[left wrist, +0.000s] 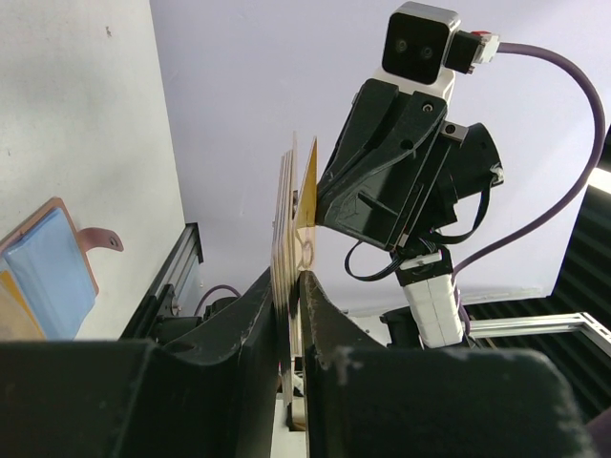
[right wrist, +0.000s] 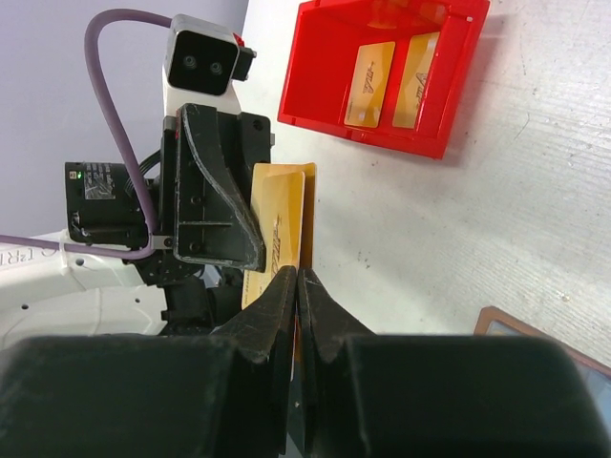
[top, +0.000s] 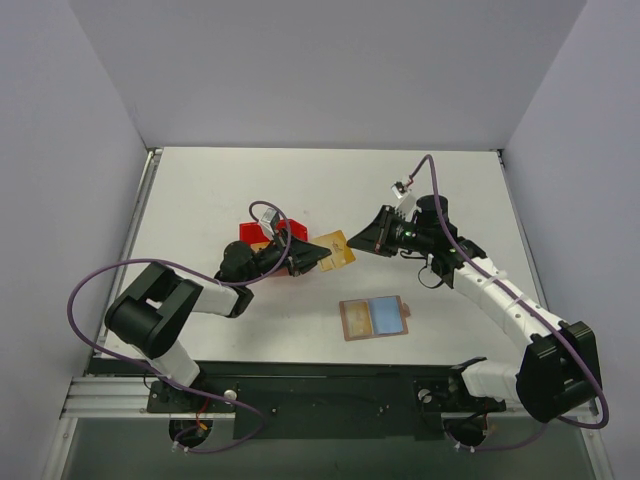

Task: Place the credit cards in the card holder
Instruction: Place the credit card in the storage box.

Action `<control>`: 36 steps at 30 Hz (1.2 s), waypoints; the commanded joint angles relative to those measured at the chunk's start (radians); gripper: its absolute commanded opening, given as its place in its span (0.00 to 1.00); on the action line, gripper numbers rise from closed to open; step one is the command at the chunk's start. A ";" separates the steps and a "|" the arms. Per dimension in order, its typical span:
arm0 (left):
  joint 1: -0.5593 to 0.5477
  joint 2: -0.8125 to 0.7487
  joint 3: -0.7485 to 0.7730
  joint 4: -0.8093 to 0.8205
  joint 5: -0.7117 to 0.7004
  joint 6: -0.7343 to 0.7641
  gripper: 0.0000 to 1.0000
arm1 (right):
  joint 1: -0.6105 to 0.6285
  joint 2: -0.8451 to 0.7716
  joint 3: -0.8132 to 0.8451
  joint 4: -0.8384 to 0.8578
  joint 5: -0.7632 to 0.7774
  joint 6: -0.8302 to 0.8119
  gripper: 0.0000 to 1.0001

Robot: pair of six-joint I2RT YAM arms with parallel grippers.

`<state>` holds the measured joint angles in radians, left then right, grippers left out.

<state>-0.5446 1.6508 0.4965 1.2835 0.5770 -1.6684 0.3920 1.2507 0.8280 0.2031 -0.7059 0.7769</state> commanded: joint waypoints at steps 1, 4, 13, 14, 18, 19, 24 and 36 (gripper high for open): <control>-0.006 0.003 0.031 0.252 0.012 -0.001 0.20 | -0.007 -0.034 -0.007 0.024 -0.009 -0.010 0.00; -0.006 0.006 0.033 0.254 0.012 -0.001 0.17 | -0.007 -0.033 -0.009 0.045 -0.029 -0.005 0.00; -0.006 0.004 0.030 0.254 0.011 0.001 0.13 | -0.005 -0.022 -0.017 0.117 -0.092 0.022 0.00; -0.008 0.006 0.030 0.254 0.011 0.001 0.13 | -0.005 -0.022 -0.017 0.117 -0.095 0.022 0.00; -0.008 0.007 0.033 0.252 0.012 0.001 0.14 | -0.005 -0.022 -0.018 0.125 -0.101 0.024 0.02; -0.008 0.010 0.033 0.252 0.014 0.001 0.14 | -0.005 -0.022 -0.018 0.127 -0.104 0.024 0.03; -0.008 0.010 0.036 0.251 0.014 -0.001 0.15 | -0.004 -0.014 -0.015 0.137 -0.115 0.030 0.03; -0.008 0.014 0.042 0.251 0.014 0.001 0.15 | 0.027 0.016 0.014 0.137 -0.142 0.025 0.08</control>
<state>-0.5434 1.6535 0.4965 1.2953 0.5777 -1.6722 0.3859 1.2572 0.8093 0.2733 -0.7612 0.7956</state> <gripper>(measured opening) 0.172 0.066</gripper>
